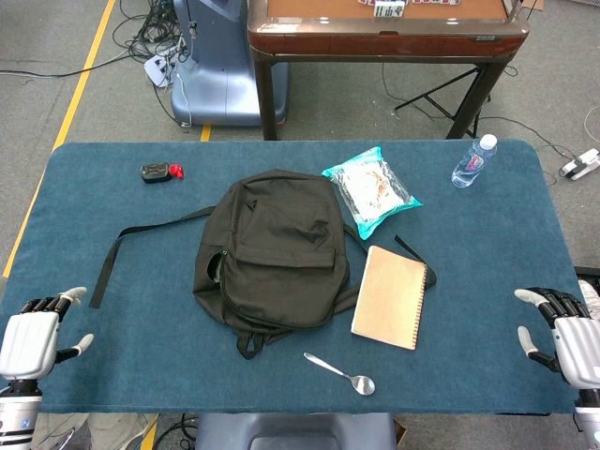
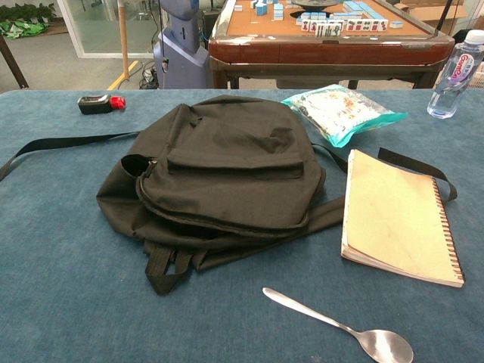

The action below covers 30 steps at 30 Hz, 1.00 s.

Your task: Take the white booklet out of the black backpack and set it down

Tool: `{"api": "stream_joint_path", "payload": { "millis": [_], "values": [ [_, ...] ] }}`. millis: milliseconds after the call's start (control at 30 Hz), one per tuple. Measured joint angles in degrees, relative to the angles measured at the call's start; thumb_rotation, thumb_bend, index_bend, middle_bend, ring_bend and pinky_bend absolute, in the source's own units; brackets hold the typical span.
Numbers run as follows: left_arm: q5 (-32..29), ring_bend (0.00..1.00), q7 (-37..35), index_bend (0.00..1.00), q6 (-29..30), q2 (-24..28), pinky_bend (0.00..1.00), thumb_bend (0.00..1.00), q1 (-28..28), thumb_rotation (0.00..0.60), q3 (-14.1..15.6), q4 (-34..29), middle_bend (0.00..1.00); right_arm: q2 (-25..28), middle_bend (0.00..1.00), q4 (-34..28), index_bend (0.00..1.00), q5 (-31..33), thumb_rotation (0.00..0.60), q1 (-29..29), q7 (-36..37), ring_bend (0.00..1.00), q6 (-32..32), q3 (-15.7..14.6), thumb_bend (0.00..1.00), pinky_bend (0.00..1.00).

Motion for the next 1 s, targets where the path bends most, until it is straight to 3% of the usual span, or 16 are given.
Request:
{"api": "stream_joint_path", "payload": {
  "millis": [833,1000],
  "values": [
    [0.30,0.38,0.00,0.34,0.72,-0.02,0.32,0.14,0.08,0.600,-0.26,-0.23,0.40,0.86,0.24,-0.47,0.26,-2.47,0.600,1.72,-0.68,0.17,-1.63,-0.41,0.39,0.16],
    [0.95,0.38,-0.16,0.34,0.96,0.10,0.32,0.14,0.06,0.600,-0.22,-0.43,0.40,1.59,0.24,-1.69,0.26,-5.46,0.600,4.90,-1.83,0.17,-4.93,-0.59,0.32,0.16]
  ]
}}
